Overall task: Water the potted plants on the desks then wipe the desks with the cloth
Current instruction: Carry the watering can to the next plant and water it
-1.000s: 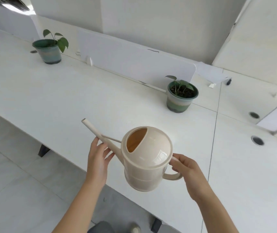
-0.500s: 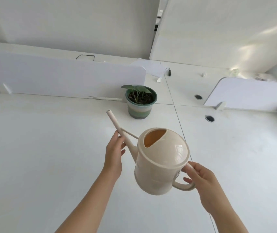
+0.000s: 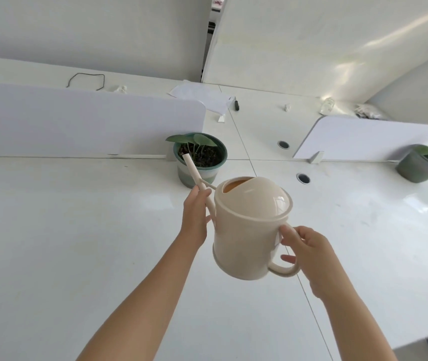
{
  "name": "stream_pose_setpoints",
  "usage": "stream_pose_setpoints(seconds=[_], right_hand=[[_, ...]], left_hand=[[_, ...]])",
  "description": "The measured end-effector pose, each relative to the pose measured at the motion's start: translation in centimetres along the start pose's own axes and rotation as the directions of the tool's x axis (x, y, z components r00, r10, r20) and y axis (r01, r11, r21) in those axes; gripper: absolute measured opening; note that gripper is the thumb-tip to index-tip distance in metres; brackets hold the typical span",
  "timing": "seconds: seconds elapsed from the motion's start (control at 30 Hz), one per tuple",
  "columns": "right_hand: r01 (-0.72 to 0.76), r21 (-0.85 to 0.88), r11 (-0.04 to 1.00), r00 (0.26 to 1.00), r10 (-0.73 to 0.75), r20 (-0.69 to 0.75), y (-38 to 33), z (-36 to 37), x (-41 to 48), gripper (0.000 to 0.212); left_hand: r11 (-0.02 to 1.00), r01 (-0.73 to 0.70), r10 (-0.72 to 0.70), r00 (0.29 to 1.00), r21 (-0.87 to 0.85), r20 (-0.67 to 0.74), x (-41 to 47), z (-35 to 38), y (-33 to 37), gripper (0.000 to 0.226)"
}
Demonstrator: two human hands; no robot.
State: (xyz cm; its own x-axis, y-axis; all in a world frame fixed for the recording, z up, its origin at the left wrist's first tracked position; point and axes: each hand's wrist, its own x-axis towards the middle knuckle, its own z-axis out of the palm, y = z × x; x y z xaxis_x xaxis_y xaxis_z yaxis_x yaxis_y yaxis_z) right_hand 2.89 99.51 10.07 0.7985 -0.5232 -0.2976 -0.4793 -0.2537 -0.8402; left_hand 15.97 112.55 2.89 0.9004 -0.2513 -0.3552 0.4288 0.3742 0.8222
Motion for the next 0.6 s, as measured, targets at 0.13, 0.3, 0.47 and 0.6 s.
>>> stream_pose_setpoints(seconds=[0.13, 0.3, 0.47, 0.6], right_hand=[[0.034, -0.094, 0.995, 0.999, -0.037, -0.024, -1.8, 0.6, 1.1, 0.045], [0.082, -0.186, 0.979, 0.995, -0.091, -0.038, -2.9, 0.8, 2.3, 0.049], [0.104, -0.267, 0.958, 0.988, -0.129, -0.081, -3.1, 0.5, 2.9, 0.053], [0.082, -0.286, 0.955, 0.987, -0.117, -0.11, -3.2, 0.1, 3.2, 0.053]], left_hand=[[0.999, 0.034, -0.036, 0.999, -0.038, -0.032, 1.6, 0.5, 0.8, 0.01], [0.997, 0.058, -0.061, 0.997, -0.056, -0.046, 2.4, 0.8, 1.2, 0.006], [0.994, 0.097, -0.099, 0.994, -0.053, -0.035, 3.2, 0.9, 0.5, 0.01], [0.99, 0.129, -0.13, 0.991, -0.055, -0.023, 3.4, 1.3, -0.1, 0.012]])
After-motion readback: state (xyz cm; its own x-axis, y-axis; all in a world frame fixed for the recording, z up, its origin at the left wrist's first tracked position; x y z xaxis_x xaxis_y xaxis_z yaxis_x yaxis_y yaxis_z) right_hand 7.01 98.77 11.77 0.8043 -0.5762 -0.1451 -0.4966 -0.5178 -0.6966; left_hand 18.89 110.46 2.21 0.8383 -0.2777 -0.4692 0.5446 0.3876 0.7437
